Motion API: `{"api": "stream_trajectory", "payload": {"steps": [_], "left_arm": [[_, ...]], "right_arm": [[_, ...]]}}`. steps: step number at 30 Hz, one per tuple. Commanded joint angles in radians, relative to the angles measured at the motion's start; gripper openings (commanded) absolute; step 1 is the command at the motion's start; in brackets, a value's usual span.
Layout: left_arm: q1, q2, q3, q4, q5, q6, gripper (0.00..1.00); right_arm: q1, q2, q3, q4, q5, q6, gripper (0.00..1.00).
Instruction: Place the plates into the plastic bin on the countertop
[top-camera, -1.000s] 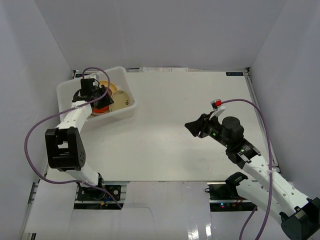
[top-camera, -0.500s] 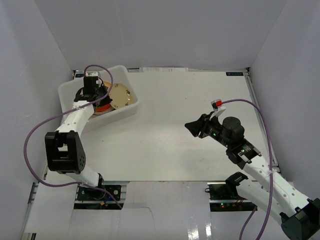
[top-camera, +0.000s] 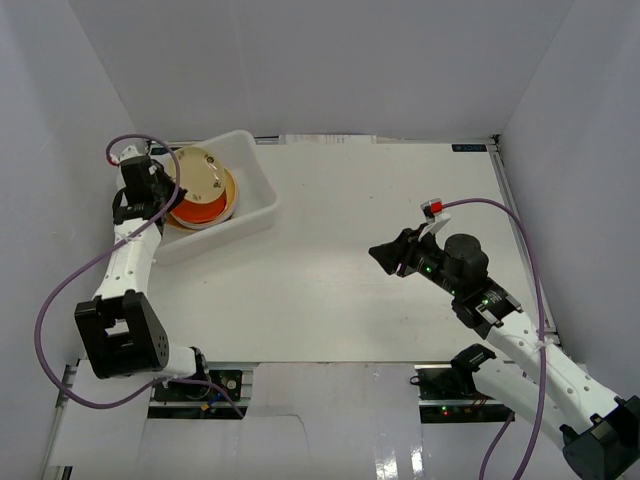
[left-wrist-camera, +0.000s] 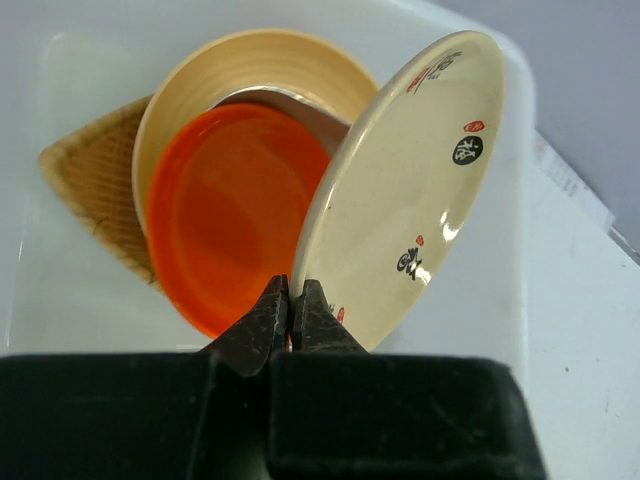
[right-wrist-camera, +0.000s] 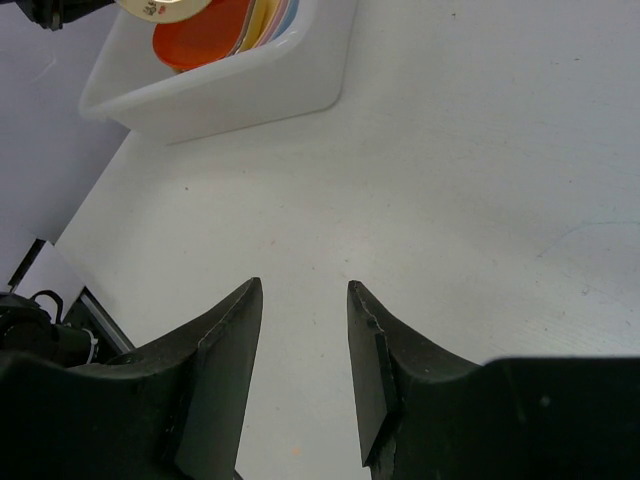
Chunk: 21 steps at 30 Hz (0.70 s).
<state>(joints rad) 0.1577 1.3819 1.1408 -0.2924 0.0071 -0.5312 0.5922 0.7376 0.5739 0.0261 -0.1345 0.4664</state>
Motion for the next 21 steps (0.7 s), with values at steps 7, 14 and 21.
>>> {"api": "stream_trajectory", "payload": {"steps": [7,14,21], "left_arm": [[0.042,0.115,-0.003,-0.002,0.074,-0.07,0.11],[0.042,0.065,-0.042,0.001,-0.071,-0.072,0.49],[0.042,0.026,-0.053,-0.005,-0.114,-0.079,0.59]], "right_arm": [[0.009,-0.02,0.015,0.029,-0.005,-0.017,0.46],[0.011,-0.003,0.021,0.031,-0.016,-0.018,0.46],[0.017,-0.003,0.034,0.02,-0.011,-0.02,0.46]]}}
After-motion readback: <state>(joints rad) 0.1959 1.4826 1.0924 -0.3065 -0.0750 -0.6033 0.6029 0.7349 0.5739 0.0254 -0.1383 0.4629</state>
